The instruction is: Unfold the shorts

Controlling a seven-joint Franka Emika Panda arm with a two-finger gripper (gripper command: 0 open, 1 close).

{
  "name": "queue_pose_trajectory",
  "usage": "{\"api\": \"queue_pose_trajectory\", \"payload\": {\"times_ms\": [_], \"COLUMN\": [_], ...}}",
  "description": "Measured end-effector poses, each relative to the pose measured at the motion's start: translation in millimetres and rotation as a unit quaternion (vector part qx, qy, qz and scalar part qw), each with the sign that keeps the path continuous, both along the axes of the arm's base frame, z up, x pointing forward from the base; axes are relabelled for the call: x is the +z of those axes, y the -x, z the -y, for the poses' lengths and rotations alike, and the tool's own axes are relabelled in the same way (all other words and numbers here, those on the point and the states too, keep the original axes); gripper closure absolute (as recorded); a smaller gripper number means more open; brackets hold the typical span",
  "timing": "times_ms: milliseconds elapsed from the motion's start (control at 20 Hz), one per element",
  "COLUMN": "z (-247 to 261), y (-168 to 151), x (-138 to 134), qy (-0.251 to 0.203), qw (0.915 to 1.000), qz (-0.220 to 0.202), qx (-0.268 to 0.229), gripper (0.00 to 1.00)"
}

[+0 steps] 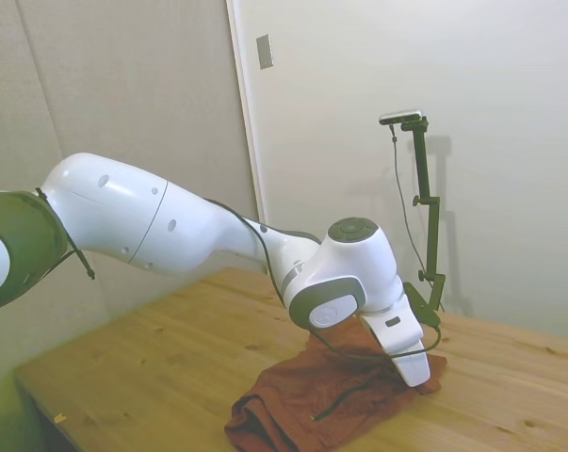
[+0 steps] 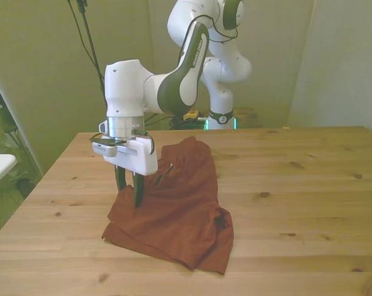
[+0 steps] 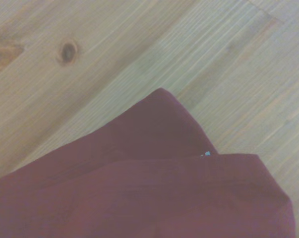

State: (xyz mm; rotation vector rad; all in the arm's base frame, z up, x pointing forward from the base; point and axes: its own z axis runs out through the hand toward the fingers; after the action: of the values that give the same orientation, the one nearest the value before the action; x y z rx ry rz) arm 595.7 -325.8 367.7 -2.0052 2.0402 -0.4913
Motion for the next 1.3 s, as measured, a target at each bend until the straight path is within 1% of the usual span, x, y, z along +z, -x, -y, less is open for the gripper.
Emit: {"api": "queue_pose_trajectory", "payload": {"times_ms": [250,600,800,900,1050,1200,1300], "z": [2.7,6.7,8.5,6.0,-13.8,-57.3,-92.7], "y": [1.5,2.1,0.8,-0.4,-7.5,-19.3,-27.9], "x": [-0.4,1.4,10.3,20.7,53.3,90.6,109.0], "qy": [-0.003,-0.005,-0.001,0.003,0.022,0.051,0.07], "qw": [1.0,0.9999,0.9997,0.9993,0.9975,0.9928,0.9895], "qz": [-0.001,-0.003,0.001,0.006,0.019,0.024,0.024], "qx": [-0.001,0.01,0.025,0.037,0.065,0.105,0.124], "gripper": [1.0,1.0,1.0,1.0,1.0,1.0,1.0]}}
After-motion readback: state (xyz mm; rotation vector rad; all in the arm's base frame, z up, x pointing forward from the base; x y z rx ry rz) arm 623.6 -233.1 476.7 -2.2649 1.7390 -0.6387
